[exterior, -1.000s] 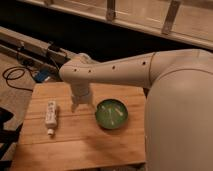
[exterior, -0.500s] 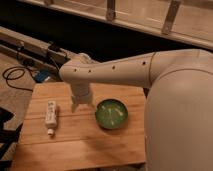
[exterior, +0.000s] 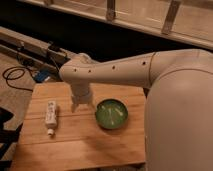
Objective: Place the bottle in the ceramic bowl
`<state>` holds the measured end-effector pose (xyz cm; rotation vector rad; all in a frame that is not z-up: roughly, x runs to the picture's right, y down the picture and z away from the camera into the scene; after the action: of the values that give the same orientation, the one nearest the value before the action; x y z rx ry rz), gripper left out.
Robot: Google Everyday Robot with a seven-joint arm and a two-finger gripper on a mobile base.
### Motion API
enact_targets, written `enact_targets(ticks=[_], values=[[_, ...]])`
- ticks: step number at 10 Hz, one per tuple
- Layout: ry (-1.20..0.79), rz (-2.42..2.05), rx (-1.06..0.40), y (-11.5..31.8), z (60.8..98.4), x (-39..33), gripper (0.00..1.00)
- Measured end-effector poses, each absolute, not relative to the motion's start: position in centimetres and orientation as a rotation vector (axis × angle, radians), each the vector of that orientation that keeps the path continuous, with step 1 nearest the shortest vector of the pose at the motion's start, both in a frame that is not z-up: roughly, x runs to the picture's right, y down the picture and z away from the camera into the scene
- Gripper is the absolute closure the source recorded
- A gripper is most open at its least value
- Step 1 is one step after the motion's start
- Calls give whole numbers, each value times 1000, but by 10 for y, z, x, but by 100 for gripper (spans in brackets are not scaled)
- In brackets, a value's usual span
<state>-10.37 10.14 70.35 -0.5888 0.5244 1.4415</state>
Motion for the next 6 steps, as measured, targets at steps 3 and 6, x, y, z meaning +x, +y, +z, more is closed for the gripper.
enact_targets(ticks=[3,6], values=[[524,1442,-588,101,704,-104,35],[455,1430,-582,92,705,-110,35]])
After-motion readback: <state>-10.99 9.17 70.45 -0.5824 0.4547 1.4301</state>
